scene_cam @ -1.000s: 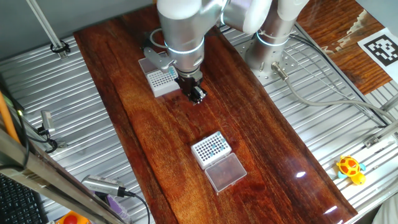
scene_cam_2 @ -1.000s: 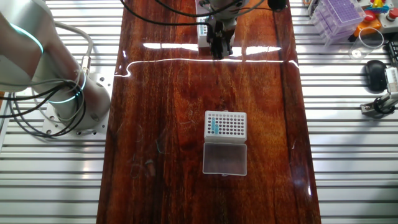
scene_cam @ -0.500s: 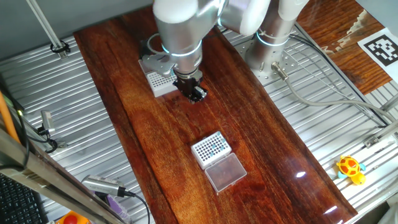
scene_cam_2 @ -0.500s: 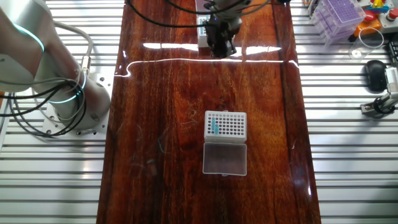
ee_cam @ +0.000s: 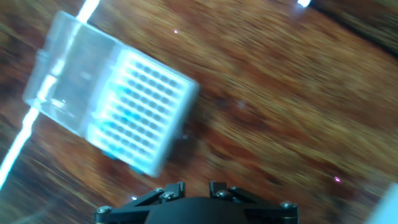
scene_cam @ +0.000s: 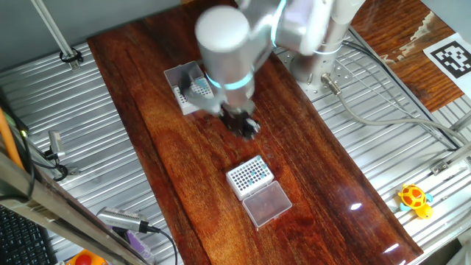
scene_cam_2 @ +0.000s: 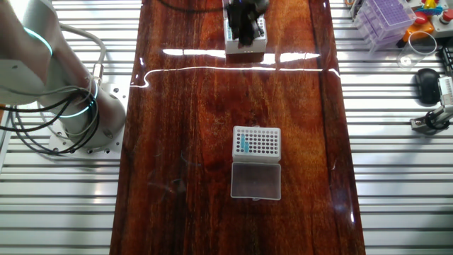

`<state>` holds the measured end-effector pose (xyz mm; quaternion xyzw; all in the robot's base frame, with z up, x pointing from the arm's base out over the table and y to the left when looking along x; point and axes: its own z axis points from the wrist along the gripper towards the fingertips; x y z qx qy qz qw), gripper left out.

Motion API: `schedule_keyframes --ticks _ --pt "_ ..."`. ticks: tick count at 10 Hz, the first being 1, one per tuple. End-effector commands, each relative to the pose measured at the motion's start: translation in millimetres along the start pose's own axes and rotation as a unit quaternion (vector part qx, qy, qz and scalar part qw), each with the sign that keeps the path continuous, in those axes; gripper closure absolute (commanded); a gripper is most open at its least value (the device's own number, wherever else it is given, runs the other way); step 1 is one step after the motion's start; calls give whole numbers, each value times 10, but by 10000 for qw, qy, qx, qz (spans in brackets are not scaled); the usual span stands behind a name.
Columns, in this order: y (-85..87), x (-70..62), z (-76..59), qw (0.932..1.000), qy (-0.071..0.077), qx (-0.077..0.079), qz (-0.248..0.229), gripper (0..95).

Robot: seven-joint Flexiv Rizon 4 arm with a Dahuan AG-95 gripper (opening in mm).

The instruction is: Transfer all medium pipette tips from one holder to another

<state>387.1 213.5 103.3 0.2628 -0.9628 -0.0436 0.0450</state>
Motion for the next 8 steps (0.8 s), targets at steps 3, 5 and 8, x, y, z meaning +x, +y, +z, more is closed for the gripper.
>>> schedule_keyframes --ticks 3,5,8 --pt "258 -13 134 9951 -51 83 979 760" --pt "273 62 170 9952 -81 83 968 760" --pt "271 79 217 9948 -123 94 1009 760"
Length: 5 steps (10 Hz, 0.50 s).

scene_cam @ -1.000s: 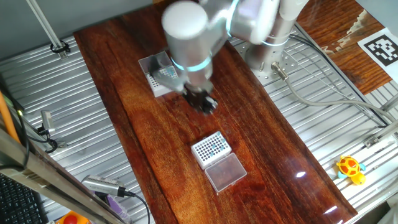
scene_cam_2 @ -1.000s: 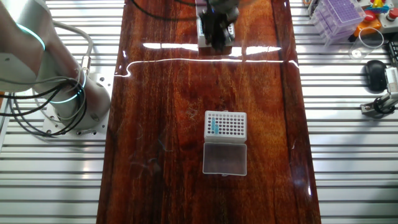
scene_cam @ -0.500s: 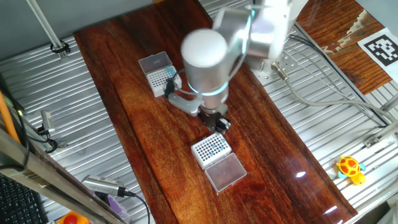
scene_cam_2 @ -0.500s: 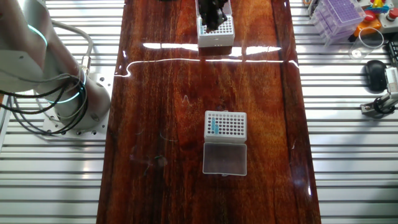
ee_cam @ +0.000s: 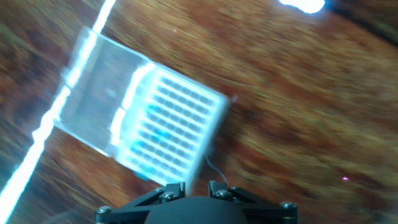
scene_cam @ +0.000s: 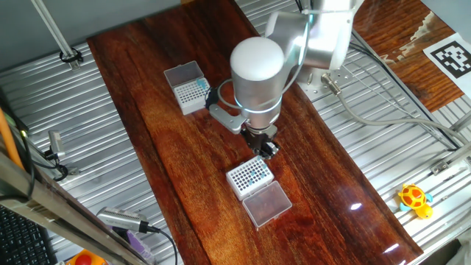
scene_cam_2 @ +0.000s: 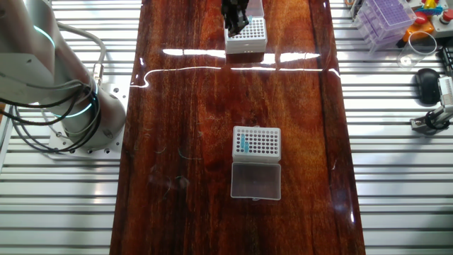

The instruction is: Transfer all medium pipette tips from one holder to another

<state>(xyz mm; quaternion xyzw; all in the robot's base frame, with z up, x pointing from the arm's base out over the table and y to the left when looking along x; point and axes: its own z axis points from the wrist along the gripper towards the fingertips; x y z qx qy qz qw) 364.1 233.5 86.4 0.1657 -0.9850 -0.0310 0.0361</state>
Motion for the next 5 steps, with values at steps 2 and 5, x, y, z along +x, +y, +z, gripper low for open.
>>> schedule_keyframes --ticks 2,5 --pt "0 -9 49 10000 -33 3 25 760" --pt "-4 -13 90 10000 -74 34 22 950"
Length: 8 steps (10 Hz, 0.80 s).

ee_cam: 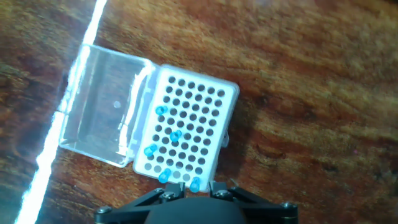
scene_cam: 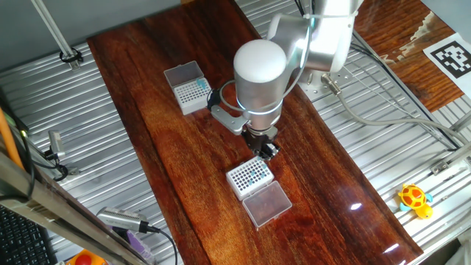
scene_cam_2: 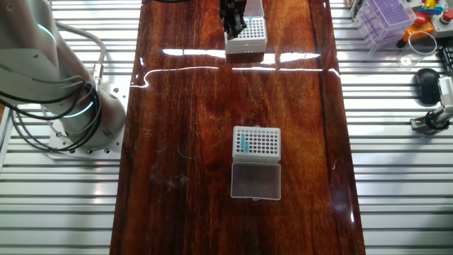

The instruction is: Transfer all medium pipette tips from one holder to another

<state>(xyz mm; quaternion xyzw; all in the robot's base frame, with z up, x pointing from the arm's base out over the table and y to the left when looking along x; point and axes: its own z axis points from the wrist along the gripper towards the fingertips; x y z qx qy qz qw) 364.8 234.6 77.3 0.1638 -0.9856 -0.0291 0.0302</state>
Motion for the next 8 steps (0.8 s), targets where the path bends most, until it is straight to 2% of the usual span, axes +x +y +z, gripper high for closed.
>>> schedule_keyframes --ticks 1,4,6,8 --pt "-6 -2 9 10000 -21 13 35 950" --pt "-5 -11 -11 10000 -25 13 38 950" --pt "0 -15 -105 10000 -27 -2 57 950" --pt "-1 -26 -273 9999 -24 -17 96 950"
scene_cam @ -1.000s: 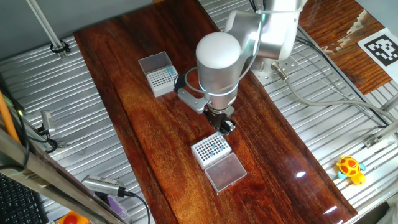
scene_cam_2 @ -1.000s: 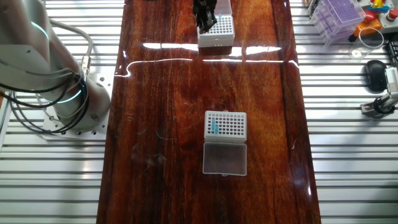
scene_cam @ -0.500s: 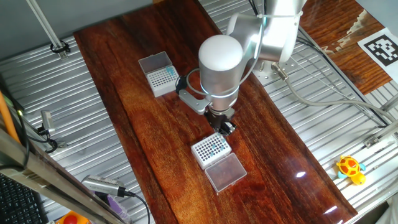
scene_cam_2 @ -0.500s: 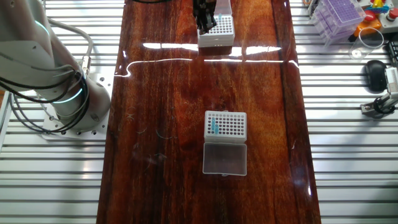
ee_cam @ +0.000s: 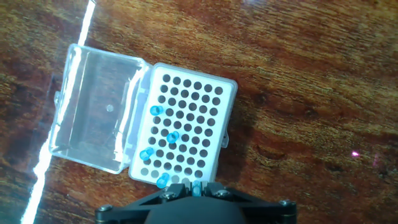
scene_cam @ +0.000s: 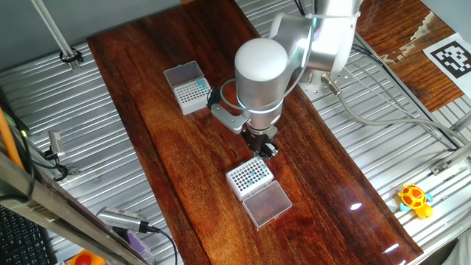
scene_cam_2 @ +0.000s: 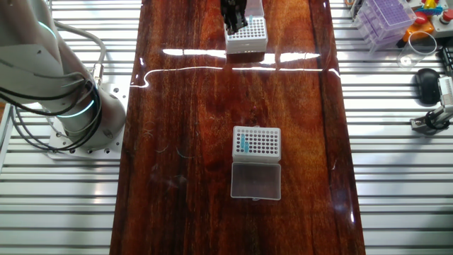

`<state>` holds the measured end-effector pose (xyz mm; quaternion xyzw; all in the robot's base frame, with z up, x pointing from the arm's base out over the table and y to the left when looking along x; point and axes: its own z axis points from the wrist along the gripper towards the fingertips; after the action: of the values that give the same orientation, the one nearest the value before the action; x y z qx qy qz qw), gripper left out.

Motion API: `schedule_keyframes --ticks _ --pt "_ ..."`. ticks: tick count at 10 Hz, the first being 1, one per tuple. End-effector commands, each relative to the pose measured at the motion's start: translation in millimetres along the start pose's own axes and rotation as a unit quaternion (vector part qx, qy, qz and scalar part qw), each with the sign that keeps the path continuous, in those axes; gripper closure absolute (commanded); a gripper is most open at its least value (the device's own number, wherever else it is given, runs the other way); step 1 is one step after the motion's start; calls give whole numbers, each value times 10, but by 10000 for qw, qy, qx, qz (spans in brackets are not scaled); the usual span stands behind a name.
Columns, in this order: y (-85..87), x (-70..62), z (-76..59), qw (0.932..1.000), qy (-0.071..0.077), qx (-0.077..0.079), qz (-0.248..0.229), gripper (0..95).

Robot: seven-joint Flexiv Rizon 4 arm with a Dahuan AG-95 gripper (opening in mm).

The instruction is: Transfer all medium pipette tips from one holder to another

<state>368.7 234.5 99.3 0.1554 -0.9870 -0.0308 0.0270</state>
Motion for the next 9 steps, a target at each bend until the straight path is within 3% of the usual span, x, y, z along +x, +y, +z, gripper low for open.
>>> schedule_keyframes --ticks 1,4,6,7,9 --pt "-10 -2 -135 10000 16 -17 17 950" --pt "-47 7 -437 9999 27 -142 -4 950" --pt "-171 6 -551 9997 66 -151 -153 950" --pt "-337 27 -586 9994 84 -161 -302 950" --pt "-844 106 -621 9970 136 -173 -741 950"
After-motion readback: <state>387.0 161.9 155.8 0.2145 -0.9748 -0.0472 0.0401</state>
